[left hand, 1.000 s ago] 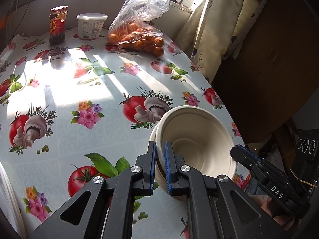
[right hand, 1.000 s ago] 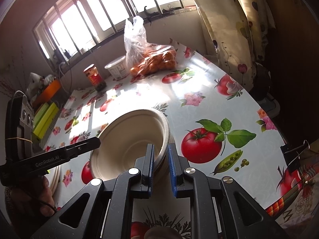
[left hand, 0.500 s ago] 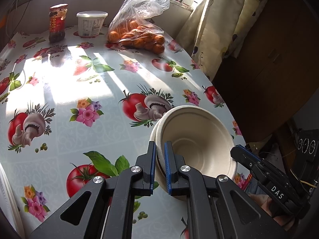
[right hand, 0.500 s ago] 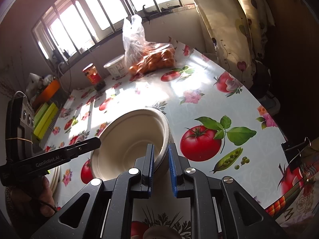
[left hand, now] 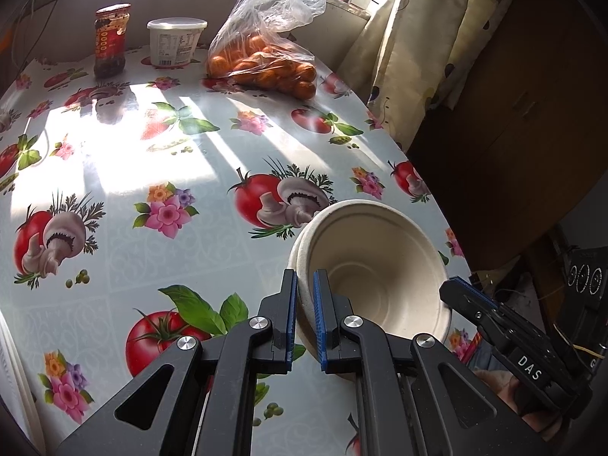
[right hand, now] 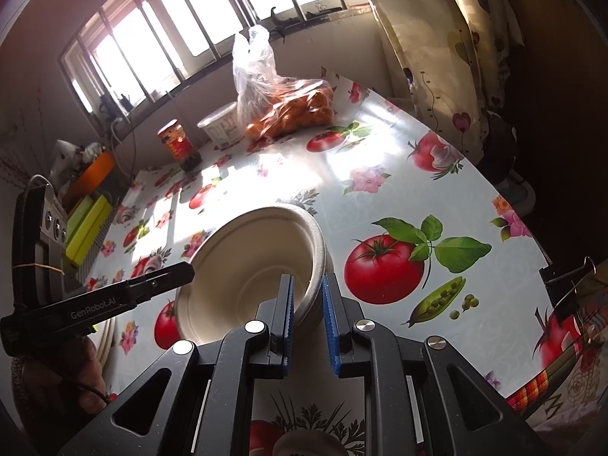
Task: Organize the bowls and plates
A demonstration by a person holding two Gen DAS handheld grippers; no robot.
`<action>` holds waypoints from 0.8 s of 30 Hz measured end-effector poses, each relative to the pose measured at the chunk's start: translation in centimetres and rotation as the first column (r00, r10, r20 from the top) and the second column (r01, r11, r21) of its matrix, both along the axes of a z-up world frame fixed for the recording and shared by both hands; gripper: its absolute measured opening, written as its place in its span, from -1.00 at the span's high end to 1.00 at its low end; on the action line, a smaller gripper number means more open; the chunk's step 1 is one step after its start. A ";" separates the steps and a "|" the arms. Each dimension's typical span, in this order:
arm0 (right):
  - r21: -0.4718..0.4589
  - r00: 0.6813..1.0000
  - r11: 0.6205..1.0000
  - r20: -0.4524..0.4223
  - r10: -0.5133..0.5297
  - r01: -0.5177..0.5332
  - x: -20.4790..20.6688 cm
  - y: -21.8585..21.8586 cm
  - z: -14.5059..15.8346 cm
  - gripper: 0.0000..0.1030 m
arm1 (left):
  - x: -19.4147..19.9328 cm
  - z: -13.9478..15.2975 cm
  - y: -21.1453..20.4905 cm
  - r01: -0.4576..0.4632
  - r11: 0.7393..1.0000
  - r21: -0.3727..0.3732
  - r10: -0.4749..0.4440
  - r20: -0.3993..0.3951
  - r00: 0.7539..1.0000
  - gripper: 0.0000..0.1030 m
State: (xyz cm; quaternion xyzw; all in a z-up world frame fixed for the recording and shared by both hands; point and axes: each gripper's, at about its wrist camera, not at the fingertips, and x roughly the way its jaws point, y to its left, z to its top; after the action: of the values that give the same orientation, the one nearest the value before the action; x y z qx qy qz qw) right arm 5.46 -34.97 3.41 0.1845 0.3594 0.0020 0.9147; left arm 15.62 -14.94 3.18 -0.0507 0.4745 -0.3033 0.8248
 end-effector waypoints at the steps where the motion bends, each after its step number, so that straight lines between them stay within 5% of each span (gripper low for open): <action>1: 0.001 1.000 1.000 -0.001 0.000 0.000 -0.1 0.1 -0.1 0.68 | 0.0 0.0 0.0 0.000 1.000 0.000 0.000 0.000 1.000 0.83; 24: 0.004 1.000 1.000 -0.005 0.000 0.000 -0.2 0.1 -0.3 0.65 | 0.0 -0.2 0.0 -0.002 1.000 0.011 0.002 0.000 1.000 0.82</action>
State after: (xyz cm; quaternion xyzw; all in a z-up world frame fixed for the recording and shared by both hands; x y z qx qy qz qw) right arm 5.27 -34.85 3.15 0.1862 0.3615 0.0020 0.9136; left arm 15.62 -14.95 2.98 -0.0465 0.4759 -0.3001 0.8254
